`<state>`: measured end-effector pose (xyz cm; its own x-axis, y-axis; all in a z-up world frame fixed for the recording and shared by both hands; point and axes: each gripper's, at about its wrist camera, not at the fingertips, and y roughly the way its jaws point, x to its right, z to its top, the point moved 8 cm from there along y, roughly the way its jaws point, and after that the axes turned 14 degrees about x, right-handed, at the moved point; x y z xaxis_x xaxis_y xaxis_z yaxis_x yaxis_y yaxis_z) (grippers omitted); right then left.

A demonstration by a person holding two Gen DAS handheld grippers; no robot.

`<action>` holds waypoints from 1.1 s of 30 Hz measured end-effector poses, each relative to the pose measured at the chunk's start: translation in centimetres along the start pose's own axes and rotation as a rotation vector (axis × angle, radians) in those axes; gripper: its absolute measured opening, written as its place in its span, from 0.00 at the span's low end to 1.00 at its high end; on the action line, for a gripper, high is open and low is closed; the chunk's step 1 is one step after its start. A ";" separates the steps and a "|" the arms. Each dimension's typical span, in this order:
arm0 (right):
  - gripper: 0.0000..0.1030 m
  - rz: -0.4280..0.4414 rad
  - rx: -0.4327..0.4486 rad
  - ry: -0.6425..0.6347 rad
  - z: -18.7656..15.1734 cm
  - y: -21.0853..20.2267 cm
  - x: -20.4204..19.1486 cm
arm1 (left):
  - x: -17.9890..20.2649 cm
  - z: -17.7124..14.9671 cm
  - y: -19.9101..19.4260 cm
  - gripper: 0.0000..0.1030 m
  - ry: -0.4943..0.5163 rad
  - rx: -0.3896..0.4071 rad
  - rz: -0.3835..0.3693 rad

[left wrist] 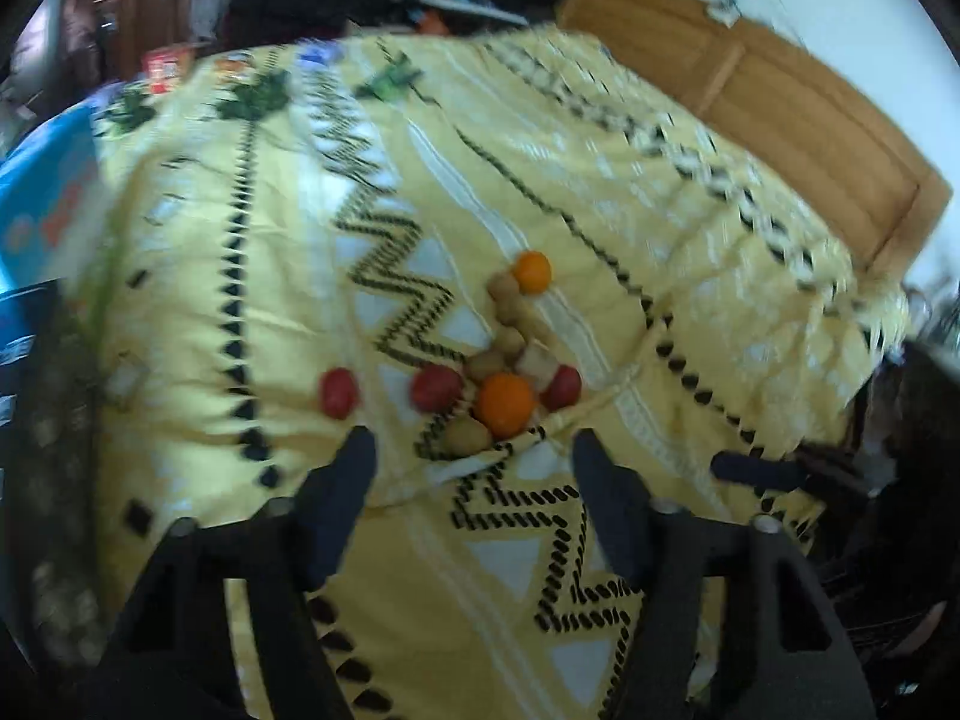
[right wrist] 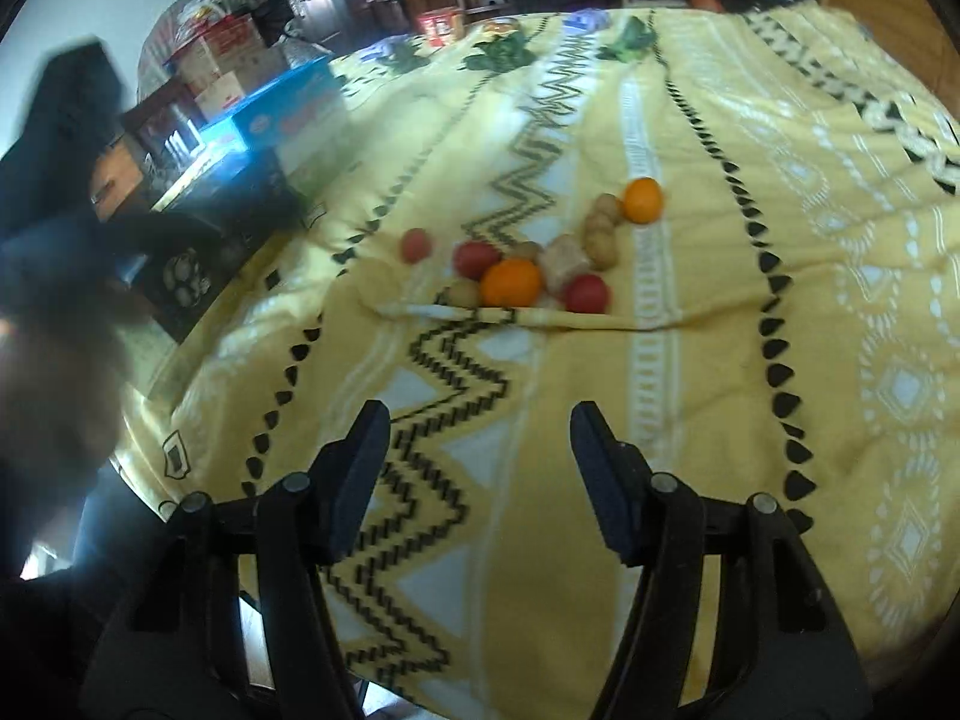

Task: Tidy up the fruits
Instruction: 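Withdraw both tools from the bowl toward the fruit row, then grasp an orange mandarin with the left tool while the right tool grasps a red tomato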

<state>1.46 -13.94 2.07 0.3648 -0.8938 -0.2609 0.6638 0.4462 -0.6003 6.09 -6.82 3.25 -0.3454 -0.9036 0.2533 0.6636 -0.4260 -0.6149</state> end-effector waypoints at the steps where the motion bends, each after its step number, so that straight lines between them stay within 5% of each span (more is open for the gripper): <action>1: 0.62 0.001 0.003 0.010 0.0 0.0 0.4 | 0.7 -0.2 1.4 0.58 0.020 -0.019 -0.019; 3: 0.62 0.001 0.007 0.034 -0.2 0.1 1.2 | 1.4 -0.5 3.4 0.50 0.034 -0.043 -0.033; 7: 0.62 0.003 0.002 0.076 -1.1 0.3 2.6 | 1.9 -0.3 6.3 0.50 0.024 -0.070 -0.040; 18: 0.62 -0.016 -0.001 0.119 -1.4 1.3 5.0 | 1.0 -1.9 8.9 0.34 0.034 -0.106 -0.018; 30: 0.61 0.004 0.057 0.033 3.1 3.8 4.3 | 0.5 -1.1 4.6 0.34 0.031 0.006 0.047; 33: 0.50 0.006 0.029 -0.014 3.8 6.4 4.1 | 0.1 -0.8 3.4 0.34 0.018 0.022 0.065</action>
<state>9.64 -14.57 0.03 0.3781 -0.8904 -0.2536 0.6804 0.4530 -0.5761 7.80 -8.34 0.53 -0.3129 -0.9286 0.1994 0.6995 -0.3673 -0.6130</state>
